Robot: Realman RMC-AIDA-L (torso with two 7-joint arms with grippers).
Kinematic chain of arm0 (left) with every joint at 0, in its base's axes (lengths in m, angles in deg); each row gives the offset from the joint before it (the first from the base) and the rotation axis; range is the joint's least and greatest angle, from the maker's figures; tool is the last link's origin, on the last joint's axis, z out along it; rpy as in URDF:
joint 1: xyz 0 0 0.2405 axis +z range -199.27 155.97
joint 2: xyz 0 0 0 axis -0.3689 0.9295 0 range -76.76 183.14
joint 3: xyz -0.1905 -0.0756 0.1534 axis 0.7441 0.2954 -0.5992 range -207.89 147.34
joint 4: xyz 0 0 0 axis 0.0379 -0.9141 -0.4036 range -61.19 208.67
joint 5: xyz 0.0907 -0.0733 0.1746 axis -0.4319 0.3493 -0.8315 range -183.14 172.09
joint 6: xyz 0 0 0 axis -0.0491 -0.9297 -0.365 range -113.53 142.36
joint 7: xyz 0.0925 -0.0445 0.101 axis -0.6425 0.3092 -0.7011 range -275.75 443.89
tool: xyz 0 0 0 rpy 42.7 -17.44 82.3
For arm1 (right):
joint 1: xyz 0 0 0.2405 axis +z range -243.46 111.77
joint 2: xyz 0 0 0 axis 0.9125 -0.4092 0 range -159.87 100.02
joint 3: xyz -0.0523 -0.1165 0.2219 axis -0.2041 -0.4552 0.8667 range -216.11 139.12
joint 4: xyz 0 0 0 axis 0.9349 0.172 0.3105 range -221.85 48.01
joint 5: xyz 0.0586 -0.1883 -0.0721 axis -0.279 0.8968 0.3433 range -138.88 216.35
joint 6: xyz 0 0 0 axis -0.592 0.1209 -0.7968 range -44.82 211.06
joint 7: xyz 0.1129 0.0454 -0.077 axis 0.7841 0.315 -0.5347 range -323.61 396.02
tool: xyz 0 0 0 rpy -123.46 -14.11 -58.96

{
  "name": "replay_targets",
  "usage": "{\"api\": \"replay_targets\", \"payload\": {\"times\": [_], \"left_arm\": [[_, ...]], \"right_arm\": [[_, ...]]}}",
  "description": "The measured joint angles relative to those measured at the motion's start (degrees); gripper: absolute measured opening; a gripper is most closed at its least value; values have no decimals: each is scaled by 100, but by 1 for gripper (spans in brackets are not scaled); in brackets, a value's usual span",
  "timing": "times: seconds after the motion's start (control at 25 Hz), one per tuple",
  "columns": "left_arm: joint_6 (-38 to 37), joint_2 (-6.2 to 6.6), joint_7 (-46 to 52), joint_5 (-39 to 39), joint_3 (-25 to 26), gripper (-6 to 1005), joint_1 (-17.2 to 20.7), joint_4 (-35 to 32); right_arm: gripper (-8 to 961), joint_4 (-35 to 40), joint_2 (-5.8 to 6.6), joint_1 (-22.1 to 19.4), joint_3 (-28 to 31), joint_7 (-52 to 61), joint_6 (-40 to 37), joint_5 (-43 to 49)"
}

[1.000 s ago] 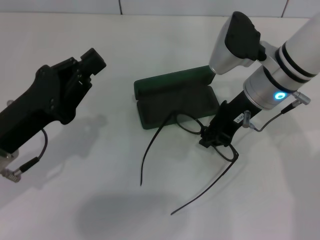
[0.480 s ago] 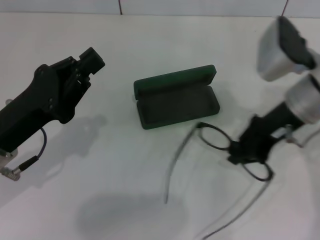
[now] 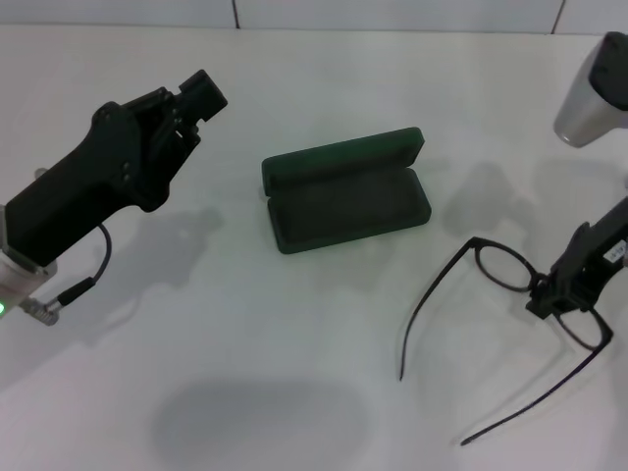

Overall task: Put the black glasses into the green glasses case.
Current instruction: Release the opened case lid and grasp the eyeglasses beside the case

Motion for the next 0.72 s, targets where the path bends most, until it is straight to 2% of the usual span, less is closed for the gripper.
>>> {"api": "replay_targets", "payload": {"times": [0.08, 0.12, 0.36, 0.6, 0.72], "left_arm": [[1, 7, -22, -1, 1, 61, -25, 34], [2, 7, -24, -1, 1, 61, -19, 36], [4, 16, -13, -1, 3, 61, 21, 64], [-4, 16, 12, -1, 2, 60, -20, 92], [-6, 3, 13, -1, 1, 60, -21, 94]], "right_arm": [[141, 0, 0, 0, 0, 0, 0, 0], [142, 0, -6, 160, -1, 365, 13, 326], [151, 152, -21, 224, -12, 513, -57, 426], [359, 165, -27, 236, -42, 565, -46, 459], [381, 160, -18, 215, -19, 601, 8, 469]]}}
